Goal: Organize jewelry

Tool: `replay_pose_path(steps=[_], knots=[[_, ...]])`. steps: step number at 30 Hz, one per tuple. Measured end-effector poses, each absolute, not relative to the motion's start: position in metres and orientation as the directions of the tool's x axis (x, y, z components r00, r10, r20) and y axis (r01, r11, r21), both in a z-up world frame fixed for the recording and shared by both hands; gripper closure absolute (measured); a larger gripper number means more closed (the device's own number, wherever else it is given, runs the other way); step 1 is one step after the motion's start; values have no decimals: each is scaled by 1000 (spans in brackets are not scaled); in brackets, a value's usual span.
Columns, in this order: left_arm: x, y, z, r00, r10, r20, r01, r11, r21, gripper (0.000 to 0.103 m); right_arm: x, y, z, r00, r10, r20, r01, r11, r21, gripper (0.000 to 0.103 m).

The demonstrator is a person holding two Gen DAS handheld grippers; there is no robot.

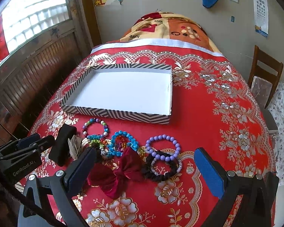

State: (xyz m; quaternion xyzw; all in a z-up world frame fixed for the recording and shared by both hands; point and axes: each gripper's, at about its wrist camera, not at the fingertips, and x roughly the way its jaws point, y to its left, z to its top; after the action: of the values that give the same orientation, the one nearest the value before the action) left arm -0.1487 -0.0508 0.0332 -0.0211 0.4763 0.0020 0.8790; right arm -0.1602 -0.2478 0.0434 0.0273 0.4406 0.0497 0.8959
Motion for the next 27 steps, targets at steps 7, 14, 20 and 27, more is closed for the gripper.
replay_pose_path(steps=[7,14,20,27], knots=[[-149,-50,33,549,-15,-836,-26,999,-35,58,-160,-246,44,607,101,-788,-63,995,79,0],[-149,-52,33,548,-13,-836,-21,999,-29,58,-162,-249,44,606,98,-789,-59,995,78,0],[-150,-55,33,546,-8,-838,-21,1000,-24,58,-162,-249,43,606,99,-789,-62,995,77,0],[-150,-55,33,546,-10,-838,-17,1000,-23,58,-163,-250,42,605,101,-790,-69,995,75,0]])
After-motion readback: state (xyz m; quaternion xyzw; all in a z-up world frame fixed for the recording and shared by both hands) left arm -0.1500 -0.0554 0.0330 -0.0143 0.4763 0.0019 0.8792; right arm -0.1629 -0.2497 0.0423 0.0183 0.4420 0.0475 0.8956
